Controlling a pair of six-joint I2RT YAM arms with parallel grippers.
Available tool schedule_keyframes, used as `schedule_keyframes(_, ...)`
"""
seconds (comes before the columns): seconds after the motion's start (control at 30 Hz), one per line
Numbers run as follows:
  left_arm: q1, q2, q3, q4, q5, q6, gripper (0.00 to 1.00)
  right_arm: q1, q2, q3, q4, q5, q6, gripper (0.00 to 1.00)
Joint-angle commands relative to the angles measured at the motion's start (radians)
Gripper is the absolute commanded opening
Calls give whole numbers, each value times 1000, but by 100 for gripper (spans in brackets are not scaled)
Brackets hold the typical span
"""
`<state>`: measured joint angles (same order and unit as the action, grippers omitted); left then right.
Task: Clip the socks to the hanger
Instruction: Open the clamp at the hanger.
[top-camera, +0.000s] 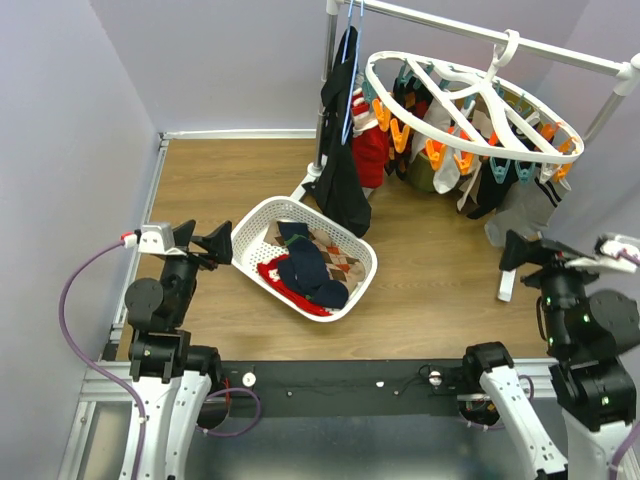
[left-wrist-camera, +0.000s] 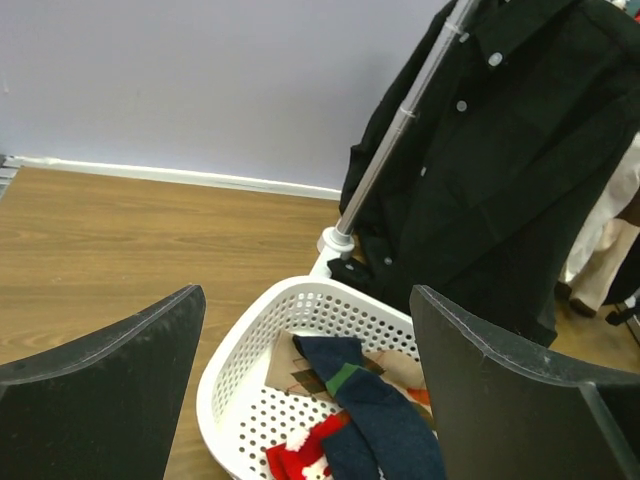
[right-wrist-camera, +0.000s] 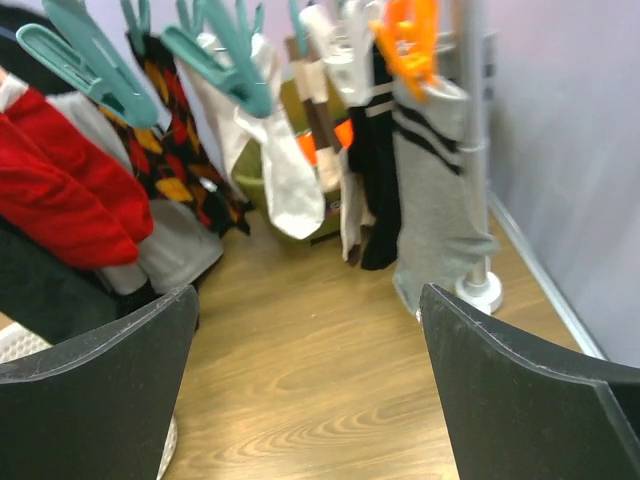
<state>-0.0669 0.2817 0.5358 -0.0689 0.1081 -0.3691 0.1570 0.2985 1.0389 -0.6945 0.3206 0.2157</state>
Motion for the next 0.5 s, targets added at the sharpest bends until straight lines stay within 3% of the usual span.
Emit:
schedule_keyframes(0.0, -25, 26, 33, -2, 73, 13, 93, -5, 103, 59, 0, -109, 0, 100)
schedule_keyframes(0.27, -91, 146, 203, -68, 191, 2, 92, -5, 154, 76, -31, -224, 11, 100)
schedule_keyframes(0.47, -168, 414, 473, -161, 343, 2, 93, -5, 142, 69, -43, -291, 2, 100)
